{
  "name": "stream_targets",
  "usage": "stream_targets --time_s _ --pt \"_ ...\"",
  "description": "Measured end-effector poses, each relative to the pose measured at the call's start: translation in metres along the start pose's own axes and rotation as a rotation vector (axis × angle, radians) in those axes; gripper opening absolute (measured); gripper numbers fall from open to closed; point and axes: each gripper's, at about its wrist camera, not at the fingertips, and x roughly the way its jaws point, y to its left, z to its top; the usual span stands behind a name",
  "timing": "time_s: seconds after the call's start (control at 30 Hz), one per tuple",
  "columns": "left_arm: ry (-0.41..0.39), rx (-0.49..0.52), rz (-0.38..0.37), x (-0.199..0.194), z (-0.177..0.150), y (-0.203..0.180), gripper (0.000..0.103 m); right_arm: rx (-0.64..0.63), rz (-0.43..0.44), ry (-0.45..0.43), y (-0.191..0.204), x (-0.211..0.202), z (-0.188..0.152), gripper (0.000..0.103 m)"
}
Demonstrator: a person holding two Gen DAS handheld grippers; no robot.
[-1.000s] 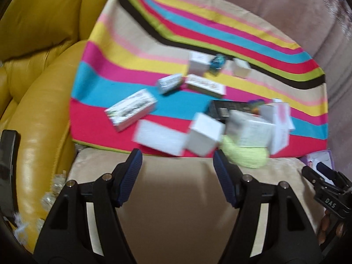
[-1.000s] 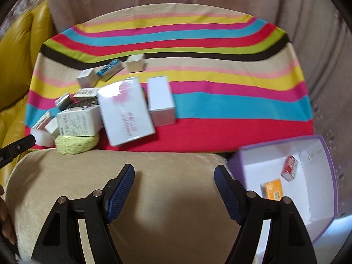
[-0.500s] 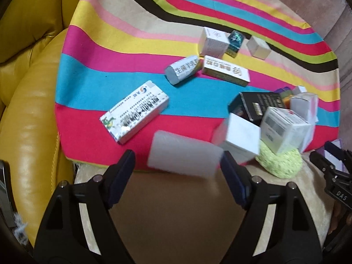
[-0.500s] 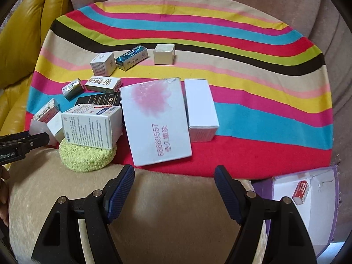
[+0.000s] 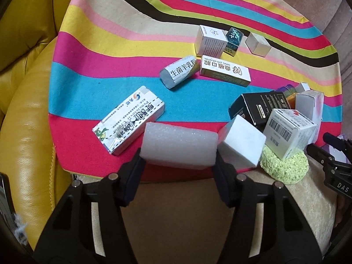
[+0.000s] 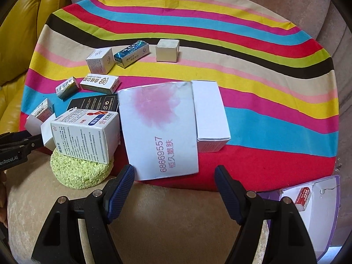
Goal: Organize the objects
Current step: 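Grasp the white foam block with the left tool while the right grasps the pink-printed box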
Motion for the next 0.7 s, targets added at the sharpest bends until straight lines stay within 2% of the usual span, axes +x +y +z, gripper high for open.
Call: stream_targets --time_s 0.23,0.37,0.5,0.7 --pt "-0.042 -0.014 0.015 -0.007 -0.001 0.000 0.062 0.014 0.028 -0.012 -0.002 -0.001 0.001 0.078" --pt "-0.082 0.007 0.062 -0.015 -0.002 -0.006 0.062 0.023 0.051 -0.017 -0.002 0.000 0.003 0.078" --pt "-0.090 -0.003 0.087 -0.016 -0.002 -0.004 0.062 -0.025 0.027 -0.035 0.008 0.000 0.006 0.078" --pt "-0.092 -0.020 0.090 -0.017 -0.003 -0.001 0.062 -0.086 -0.006 -0.011 0.019 0.011 0.011 0.079"
